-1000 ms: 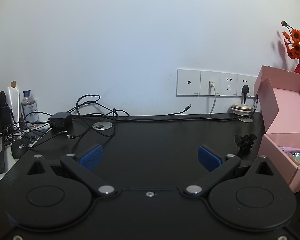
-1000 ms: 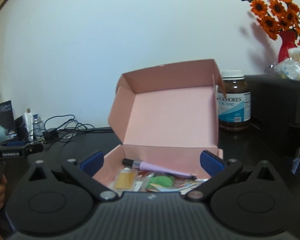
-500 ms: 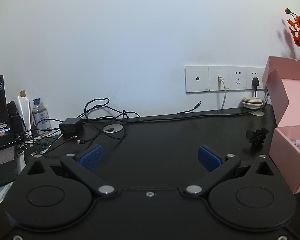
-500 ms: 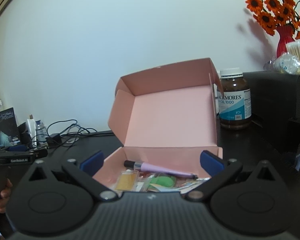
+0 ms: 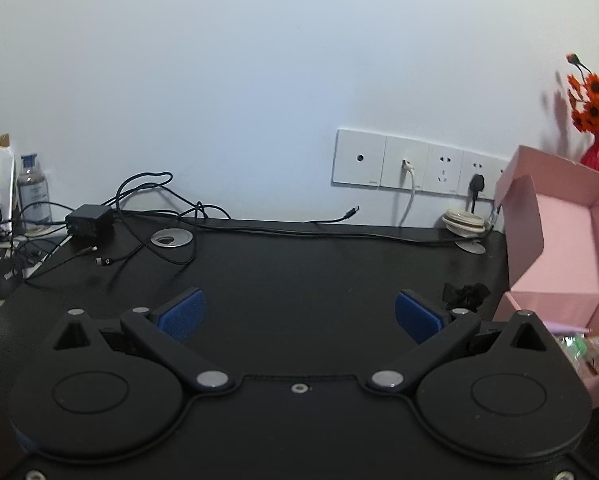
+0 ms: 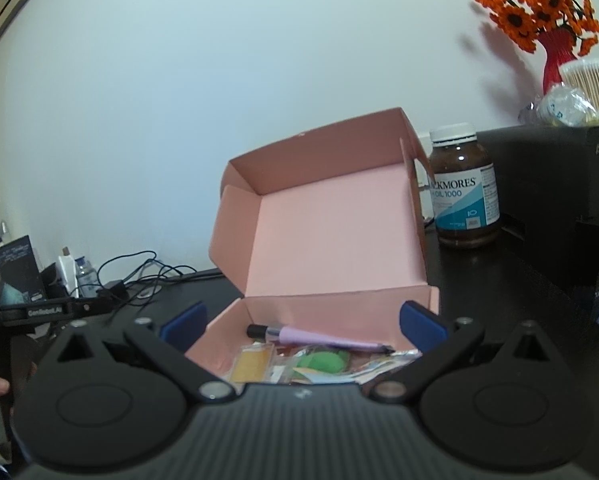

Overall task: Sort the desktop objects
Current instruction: 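Move the left tool down toward the small black object on the desk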

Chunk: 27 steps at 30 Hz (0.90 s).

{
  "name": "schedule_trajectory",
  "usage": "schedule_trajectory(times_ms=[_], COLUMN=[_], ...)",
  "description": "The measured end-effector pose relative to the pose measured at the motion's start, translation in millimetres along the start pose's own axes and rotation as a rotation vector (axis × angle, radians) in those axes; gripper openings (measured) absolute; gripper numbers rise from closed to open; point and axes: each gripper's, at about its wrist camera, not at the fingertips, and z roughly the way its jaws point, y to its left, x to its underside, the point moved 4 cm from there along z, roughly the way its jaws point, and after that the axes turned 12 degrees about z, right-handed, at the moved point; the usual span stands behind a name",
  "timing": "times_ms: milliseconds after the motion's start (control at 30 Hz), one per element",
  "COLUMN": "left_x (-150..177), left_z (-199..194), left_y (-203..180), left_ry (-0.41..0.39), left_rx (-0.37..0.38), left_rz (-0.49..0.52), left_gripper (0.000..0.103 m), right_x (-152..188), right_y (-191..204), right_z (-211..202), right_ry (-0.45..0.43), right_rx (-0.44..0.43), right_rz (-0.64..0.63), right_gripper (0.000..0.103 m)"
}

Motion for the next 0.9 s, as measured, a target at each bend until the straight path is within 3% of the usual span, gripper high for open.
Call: schedule_trajectory(times_ms=[133,467,900], left_x=[-0.2,-14.4,-32.5], left_z=[4.7,19.7,96.6], left_y=[-12.1,-46.8,-87.9], left_ry=[-0.001,-0.038,0.071], left_rx=[-0.002,0.118,0.238], left_rz=[0.054,0.154,0.245], left_gripper=[0.103,0.103,0.103], right_x=[0.6,1.3,2.4], right_y=[0.8,-0.6,-4.0], right_z=[0.9,1.1,3.0], right_ry=[0.006,0.005,0.011], right_rx=[-0.002,-0.013,-0.017], right_rz=[-0.005,0.006,0.025], right_gripper=[0.102,0.102,0.102])
